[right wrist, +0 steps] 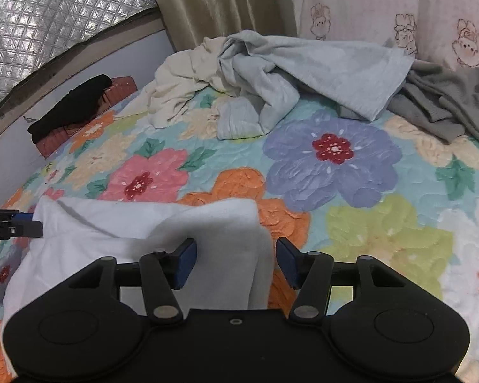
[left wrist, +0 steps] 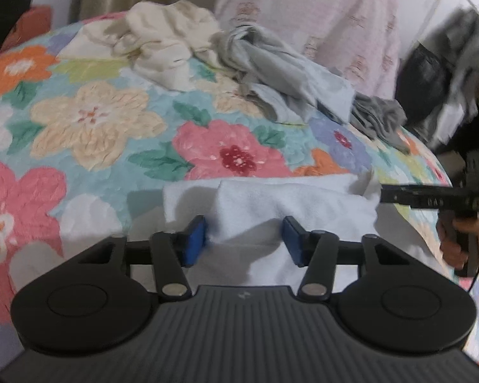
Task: Fold clothes
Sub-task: 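Reposition both open grippers over the folded white shirt edge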
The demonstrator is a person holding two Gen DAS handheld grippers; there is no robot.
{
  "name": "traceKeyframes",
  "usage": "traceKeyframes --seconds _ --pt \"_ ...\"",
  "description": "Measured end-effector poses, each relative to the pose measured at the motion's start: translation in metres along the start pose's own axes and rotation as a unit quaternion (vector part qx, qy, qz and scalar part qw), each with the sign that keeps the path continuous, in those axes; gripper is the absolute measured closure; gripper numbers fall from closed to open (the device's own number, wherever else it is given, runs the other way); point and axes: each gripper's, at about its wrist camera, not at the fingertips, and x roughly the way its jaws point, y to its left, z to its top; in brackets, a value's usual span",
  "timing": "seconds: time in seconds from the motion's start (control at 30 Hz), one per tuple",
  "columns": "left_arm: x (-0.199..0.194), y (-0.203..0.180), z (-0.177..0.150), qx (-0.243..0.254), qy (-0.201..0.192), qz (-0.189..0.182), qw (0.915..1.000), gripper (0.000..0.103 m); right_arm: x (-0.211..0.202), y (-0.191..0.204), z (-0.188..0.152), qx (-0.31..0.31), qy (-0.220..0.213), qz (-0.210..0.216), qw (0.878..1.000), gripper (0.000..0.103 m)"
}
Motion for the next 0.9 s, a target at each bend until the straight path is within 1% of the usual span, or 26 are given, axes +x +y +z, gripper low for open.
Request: traceKeyframes --seconds 0.03,0.1,0.17,0.2,0.3,0.43,0.53,0.6,0.63,0.7,0.77,0.8,0.83,0.87,0.9 --pt "0.0 0.0 -0.001 0.0 0.0 0.0 1.0 0.095 0.0 0.0 0.0 -0.001 -0.008 0.007 1.0 0.06" --pt "-0.006 -0.006 -0.002 0.02 -0.013 0.01 0.9997 0.095 -0.002 0.001 -0.001 -0.009 -0.021 0.007 1.0 0.088" --pt "-0.016 -0.017 -0.002 0.054 -0.04 0.023 0.9975 0.095 -0.011 0.0 -0.003 -0.007 -0.041 0.01 0.999 0.091" --pt "-0.021 -0.021 -0.001 0.06 -0.048 0.028 0.9966 0.095 -0.015 -0.001 -0.003 -0.003 -0.049 0.011 0.999 0.092" --pt "-0.03 -0.025 0.004 0.046 -0.07 0.025 0.9961 0.095 -0.026 -0.001 -0.001 0.009 -0.069 0.014 0.997 0.093" --pt "-0.036 -0.03 0.005 0.063 -0.088 0.043 0.9932 0.096 -0.036 0.003 0.003 0.019 -0.09 0.015 0.996 0.094" --pt "-0.041 -0.026 0.005 0.051 -0.102 0.045 0.9925 0.096 -0.04 0.005 0.007 0.022 -0.1 0.018 0.995 0.094" --pt "-0.042 -0.023 0.006 0.047 -0.109 0.054 0.9914 0.096 -0.041 0.006 0.009 0.026 -0.103 0.017 0.994 0.094" --pt "-0.04 -0.021 0.007 0.044 -0.107 0.061 0.9914 0.095 -0.04 0.006 0.009 0.028 -0.101 0.016 0.994 0.094" --pt "-0.024 -0.013 0.007 0.033 -0.076 0.081 0.9932 0.094 -0.031 0.003 0.011 0.042 -0.087 -0.005 0.995 0.094" --pt "-0.003 0.0 0.004 0.017 -0.032 0.109 0.9933 0.088 -0.021 0.001 0.011 0.049 -0.061 -0.064 0.995 0.091" --pt "0.002 0.007 0.002 0.005 -0.02 0.109 0.9938 0.084 -0.02 0.0 0.01 0.056 -0.052 -0.079 0.994 0.083" --pt "0.002 0.014 0.0 -0.013 -0.018 0.103 0.9944 0.079 -0.019 -0.002 0.01 0.064 -0.044 -0.091 0.993 0.083" --pt "-0.003 0.019 0.0 -0.029 -0.022 0.098 0.9945 0.075 -0.023 -0.004 0.007 0.08 -0.043 -0.078 0.993 0.083" --pt "-0.011 0.022 0.002 -0.041 -0.027 0.095 0.9943 0.072 -0.028 -0.005 0.005 0.096 -0.043 -0.061 0.993 0.077"
